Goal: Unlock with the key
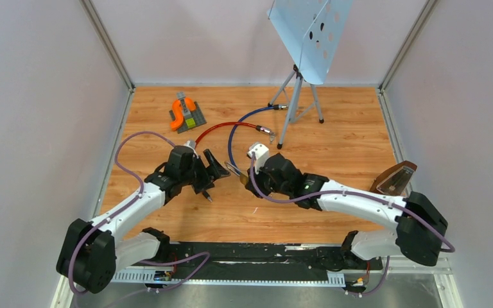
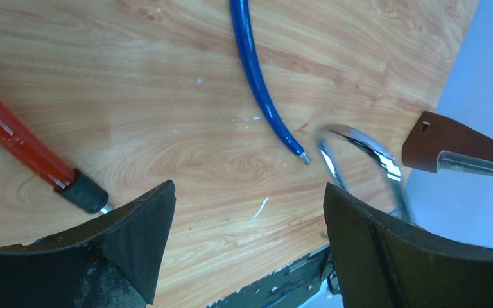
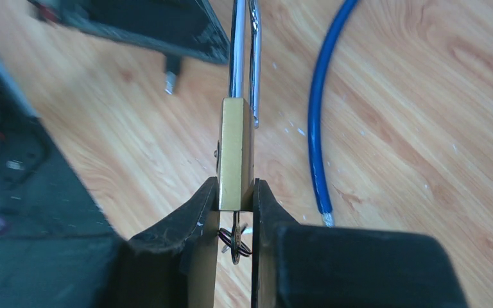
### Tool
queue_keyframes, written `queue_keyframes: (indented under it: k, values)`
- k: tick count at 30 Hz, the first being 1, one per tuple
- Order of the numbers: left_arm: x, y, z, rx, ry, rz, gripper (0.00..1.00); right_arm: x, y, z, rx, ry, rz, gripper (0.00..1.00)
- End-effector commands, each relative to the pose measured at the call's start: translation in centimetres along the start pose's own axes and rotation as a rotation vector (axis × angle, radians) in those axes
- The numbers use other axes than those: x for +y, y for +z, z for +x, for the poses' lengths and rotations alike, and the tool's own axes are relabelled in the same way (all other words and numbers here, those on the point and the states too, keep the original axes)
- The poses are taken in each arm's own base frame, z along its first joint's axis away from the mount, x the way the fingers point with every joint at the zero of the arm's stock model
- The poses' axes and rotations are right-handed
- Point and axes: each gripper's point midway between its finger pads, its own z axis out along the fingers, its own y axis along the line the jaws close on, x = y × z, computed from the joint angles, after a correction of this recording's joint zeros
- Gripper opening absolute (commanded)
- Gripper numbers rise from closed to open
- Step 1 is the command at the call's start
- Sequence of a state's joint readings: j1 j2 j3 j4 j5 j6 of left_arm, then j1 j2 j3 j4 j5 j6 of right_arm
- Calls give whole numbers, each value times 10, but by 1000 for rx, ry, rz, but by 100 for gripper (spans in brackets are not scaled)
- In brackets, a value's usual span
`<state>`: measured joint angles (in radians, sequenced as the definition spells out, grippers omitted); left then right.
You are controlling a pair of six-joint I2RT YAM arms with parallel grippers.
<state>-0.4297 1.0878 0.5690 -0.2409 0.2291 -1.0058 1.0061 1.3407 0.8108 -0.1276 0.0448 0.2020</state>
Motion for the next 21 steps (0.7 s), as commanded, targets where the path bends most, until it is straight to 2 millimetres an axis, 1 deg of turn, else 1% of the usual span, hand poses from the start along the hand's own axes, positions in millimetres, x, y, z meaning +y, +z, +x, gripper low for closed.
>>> queue_keyframes:
  k: [1, 6, 8, 9, 10, 11, 15, 21]
  values:
    - [-31, -5, -19, -98, -7, 160, 91, 28, -35, -82, -275, 114, -187, 0]
    - [-60, -16, -30, -173, -40, 324, 90, 35, -50, -94, -325, 171, -274, 0]
    - [-69, -22, -33, -191, -44, 376, 89, 37, -53, -95, -330, 186, -299, 0]
    - [-79, -27, -38, -214, -36, 421, 89, 38, -53, -95, -332, 192, -307, 0]
    - [-81, -29, -37, -211, -41, 442, 89, 39, -53, -95, -333, 198, -312, 0]
    - [-89, -34, -40, -228, -32, 481, 89, 39, -53, -95, -336, 203, -319, 0]
    - [-100, -42, -41, -241, -23, 544, 88, 42, -55, -96, -341, 222, -352, 0]
    - [-98, -39, -42, -237, -52, 540, 83, 48, -56, -98, -343, 232, -395, 0]
